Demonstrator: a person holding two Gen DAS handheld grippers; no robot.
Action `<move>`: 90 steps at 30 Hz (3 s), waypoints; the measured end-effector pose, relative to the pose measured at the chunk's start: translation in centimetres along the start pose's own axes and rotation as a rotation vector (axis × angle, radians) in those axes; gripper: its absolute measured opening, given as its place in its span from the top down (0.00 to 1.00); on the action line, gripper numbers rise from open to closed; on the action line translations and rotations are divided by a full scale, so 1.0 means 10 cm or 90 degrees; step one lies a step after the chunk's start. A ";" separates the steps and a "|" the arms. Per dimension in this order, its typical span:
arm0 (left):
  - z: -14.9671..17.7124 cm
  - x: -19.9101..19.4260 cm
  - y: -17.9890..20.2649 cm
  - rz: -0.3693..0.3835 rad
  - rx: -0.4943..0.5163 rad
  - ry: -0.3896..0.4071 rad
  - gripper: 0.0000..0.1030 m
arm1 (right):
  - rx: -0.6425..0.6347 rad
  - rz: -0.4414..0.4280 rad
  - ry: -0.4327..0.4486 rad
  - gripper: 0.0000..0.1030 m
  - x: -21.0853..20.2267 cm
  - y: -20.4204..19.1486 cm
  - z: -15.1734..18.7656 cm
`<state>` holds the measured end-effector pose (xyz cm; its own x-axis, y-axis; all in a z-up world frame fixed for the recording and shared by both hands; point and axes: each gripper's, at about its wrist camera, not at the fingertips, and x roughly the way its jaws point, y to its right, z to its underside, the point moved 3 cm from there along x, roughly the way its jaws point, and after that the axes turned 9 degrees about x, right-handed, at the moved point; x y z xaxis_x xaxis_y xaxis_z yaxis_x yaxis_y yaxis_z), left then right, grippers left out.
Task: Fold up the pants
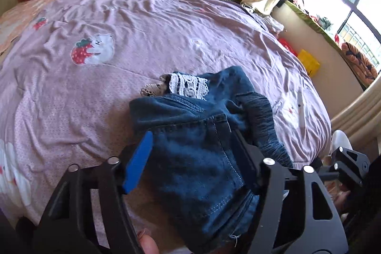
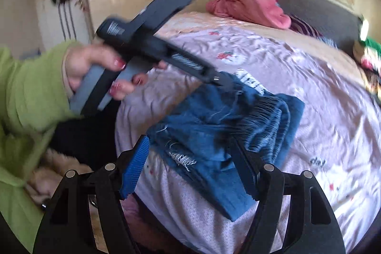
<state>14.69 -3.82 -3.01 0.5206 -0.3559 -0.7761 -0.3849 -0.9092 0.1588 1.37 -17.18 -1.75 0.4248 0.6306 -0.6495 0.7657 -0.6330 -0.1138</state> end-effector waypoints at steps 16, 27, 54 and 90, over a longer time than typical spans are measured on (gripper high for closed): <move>0.00 0.41 -0.03 -0.017 0.013 -0.052 0.45 | -0.116 0.021 -0.101 0.94 0.58 -0.10 0.24; 0.00 0.34 0.03 -0.024 0.014 -0.028 0.44 | -0.026 0.012 -0.091 0.93 0.56 0.03 0.47; -0.02 0.08 0.13 -0.037 0.017 0.025 0.43 | 0.078 0.002 -0.029 0.61 0.07 -0.03 0.36; 0.10 -0.55 0.31 -0.067 0.033 0.078 0.19 | 0.180 0.135 0.077 0.20 -0.47 0.35 0.11</move>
<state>9.87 -4.44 1.18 0.6485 -0.2857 -0.7056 -0.3598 -0.9319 0.0465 1.53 -22.84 0.10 0.6265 0.5093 -0.5900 0.4976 -0.8440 -0.2002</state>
